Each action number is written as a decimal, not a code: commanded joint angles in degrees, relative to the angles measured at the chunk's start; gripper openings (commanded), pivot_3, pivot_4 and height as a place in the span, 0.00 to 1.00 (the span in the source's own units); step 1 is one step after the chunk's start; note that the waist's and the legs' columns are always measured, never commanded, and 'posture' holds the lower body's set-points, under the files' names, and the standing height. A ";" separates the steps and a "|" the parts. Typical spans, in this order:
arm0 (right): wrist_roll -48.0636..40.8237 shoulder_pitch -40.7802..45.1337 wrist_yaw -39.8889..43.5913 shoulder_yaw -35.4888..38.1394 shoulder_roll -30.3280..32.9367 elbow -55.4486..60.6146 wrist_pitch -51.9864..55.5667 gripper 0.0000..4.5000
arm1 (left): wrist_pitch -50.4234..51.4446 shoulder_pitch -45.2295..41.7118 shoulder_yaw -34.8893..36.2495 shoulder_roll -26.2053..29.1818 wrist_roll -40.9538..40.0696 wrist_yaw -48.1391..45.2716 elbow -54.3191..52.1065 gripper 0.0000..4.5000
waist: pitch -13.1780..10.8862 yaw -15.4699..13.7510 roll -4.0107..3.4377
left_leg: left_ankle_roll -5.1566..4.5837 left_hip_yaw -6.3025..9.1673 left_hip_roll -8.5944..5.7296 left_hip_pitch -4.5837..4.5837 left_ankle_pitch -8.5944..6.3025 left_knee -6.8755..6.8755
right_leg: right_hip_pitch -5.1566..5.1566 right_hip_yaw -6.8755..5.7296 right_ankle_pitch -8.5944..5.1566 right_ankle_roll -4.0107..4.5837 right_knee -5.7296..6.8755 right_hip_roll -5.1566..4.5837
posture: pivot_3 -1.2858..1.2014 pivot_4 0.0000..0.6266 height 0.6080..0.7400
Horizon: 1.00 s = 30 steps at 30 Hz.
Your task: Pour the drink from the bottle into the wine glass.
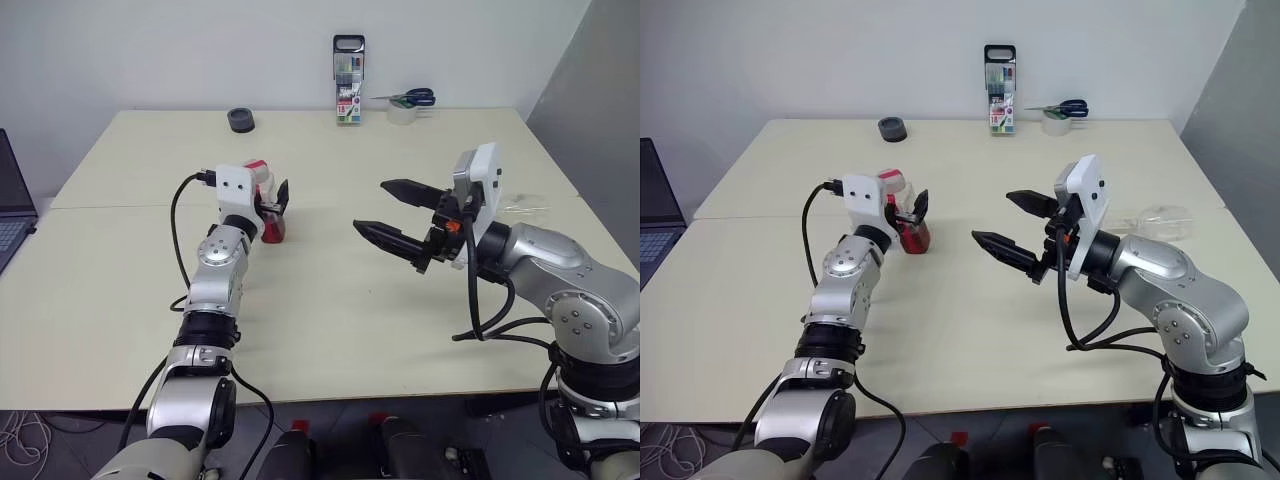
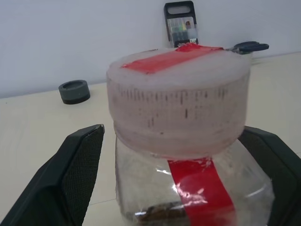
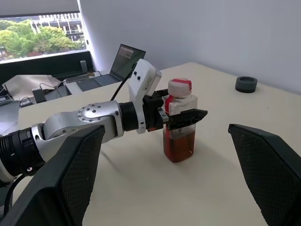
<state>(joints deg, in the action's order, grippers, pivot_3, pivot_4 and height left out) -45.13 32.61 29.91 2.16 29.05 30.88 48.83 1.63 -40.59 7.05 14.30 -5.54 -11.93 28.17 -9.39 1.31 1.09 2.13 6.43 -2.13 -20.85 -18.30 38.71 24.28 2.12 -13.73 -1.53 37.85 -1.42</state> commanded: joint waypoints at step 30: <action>-2.26 -0.23 -1.49 1.07 0.22 2.62 -0.04 1.00 | -2.53 -0.73 0.68 -0.34 -1.66 -1.00 -0.32 0.40 | 0.00 0.02 0.00 | 0.00 0.00 -0.01 0.00 0.00 0.00 | 0.00 0.00 0.00 0.00 0.01 0.00 | 0.52 0.24 1.00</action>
<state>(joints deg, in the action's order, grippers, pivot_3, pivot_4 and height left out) -46.38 32.16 28.64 2.14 29.06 31.21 49.23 0.54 -40.58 7.15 13.77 -6.70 -12.94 29.63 -9.38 1.33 1.09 2.13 6.43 -2.14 -20.85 -18.30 38.71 24.28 2.12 -13.73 -1.53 37.86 -1.42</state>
